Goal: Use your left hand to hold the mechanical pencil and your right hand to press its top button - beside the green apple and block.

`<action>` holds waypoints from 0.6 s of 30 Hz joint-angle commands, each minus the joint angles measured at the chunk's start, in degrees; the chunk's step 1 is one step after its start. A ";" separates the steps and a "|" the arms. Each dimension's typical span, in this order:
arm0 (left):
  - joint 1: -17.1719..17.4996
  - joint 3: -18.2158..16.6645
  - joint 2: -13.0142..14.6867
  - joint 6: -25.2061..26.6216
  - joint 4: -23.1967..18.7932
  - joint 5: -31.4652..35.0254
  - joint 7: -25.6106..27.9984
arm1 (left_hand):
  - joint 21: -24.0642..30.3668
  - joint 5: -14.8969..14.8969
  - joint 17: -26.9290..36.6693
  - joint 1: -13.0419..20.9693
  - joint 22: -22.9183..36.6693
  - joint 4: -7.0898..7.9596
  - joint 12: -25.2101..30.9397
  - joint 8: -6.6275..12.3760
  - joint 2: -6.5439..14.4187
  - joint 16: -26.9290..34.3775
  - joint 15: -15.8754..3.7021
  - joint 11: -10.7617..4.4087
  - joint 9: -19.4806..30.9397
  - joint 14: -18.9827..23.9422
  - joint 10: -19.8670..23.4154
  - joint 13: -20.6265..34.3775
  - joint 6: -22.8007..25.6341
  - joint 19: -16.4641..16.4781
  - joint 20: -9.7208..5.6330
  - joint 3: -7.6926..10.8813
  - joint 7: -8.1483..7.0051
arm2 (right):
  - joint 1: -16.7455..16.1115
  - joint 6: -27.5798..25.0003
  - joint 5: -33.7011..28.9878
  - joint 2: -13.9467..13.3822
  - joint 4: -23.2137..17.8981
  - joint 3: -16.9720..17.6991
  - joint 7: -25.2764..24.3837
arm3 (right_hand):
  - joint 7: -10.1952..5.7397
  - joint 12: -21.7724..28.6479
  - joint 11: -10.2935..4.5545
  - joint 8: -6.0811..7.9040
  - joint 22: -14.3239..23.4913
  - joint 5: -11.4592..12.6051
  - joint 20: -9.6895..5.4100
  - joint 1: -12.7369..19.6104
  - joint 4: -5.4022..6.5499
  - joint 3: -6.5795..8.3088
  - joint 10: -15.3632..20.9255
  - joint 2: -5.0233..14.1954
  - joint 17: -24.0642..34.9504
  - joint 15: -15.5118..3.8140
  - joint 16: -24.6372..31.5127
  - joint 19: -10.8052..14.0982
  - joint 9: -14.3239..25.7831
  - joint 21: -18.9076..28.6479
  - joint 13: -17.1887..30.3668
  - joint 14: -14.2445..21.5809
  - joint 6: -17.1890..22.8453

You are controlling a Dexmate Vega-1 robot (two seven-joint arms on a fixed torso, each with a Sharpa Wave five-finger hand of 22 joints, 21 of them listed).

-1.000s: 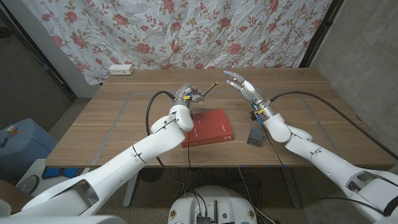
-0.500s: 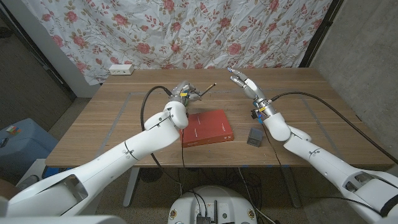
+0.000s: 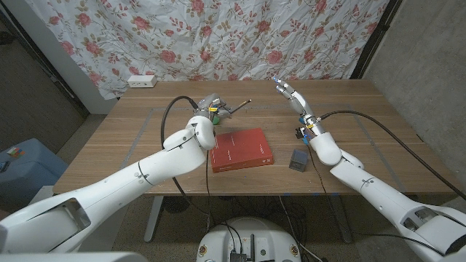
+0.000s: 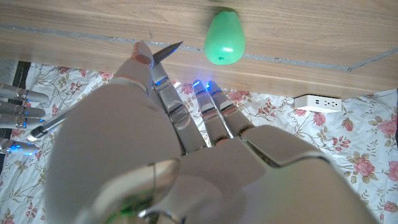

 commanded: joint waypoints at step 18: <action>-11.72 13.56 12.94 11.62 -10.51 5.65 -11.49 | 0.04 0.38 0.13 -0.06 0.14 0.12 0.19 0.65 0.82 0.11 -9.50 -1.40 0.43 -0.29 1.71 0.08 0.43 -0.28 -2.31 -0.06 -0.21 | -4.66 -15.24 17.51 -1.58 -9.94 3.73 10.21 | 0.36 -0.41 -1.10 -0.06 0.14 0.67 -1.12 -2.89 1.50 -0.18 0.26 0.60 -0.40 -1.77 -0.43 -1.09 0.04 -0.31 -0.06 -1.23 -2.59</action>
